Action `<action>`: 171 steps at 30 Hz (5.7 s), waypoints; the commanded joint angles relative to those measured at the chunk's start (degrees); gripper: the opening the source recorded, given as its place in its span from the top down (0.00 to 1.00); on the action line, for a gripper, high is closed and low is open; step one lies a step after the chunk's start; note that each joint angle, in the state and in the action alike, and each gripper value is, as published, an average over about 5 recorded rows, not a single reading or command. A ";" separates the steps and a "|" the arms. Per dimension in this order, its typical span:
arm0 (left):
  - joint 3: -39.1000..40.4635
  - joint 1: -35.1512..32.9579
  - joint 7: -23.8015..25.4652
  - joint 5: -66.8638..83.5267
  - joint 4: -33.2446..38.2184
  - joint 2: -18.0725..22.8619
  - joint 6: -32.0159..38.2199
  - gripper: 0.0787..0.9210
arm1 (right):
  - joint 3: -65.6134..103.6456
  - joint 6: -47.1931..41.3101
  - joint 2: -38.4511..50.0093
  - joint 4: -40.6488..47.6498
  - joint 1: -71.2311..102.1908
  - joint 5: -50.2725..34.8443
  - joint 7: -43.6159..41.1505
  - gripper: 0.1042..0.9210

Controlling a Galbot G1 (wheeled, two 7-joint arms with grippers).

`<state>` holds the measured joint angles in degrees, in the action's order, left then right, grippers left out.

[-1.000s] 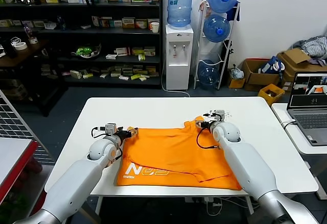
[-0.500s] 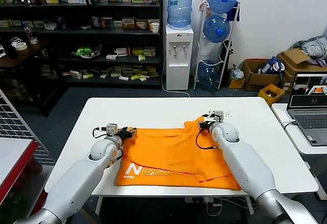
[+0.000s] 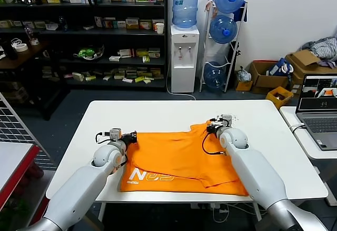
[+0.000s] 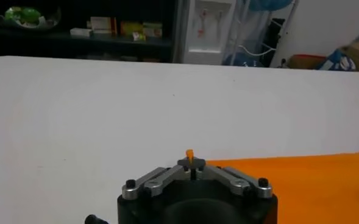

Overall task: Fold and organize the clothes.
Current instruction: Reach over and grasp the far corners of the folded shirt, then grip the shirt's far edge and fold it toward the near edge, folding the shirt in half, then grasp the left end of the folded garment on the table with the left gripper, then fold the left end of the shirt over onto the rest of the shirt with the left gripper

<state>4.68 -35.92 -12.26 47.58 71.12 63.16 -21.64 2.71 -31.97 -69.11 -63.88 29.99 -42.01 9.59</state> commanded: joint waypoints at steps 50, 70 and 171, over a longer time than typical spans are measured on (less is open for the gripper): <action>-8.56 -27.25 -4.63 -3.43 35.23 -9.37 1.89 0.98 | 19.17 -5.05 15.69 -51.95 43.21 -8.30 8.84 0.98; -13.66 -36.34 -3.92 -7.17 34.99 -5.06 3.31 0.44 | 24.47 -3.98 14.54 -53.63 49.98 -5.56 4.97 0.39; 2.53 -21.58 -31.91 15.97 42.64 5.51 -2.64 0.94 | 23.83 -2.01 7.77 -53.70 52.74 0.89 5.29 0.12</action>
<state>0.89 -62.43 -40.23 62.05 114.78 62.76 -23.24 26.53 -34.03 -61.20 -117.60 82.59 -41.25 14.92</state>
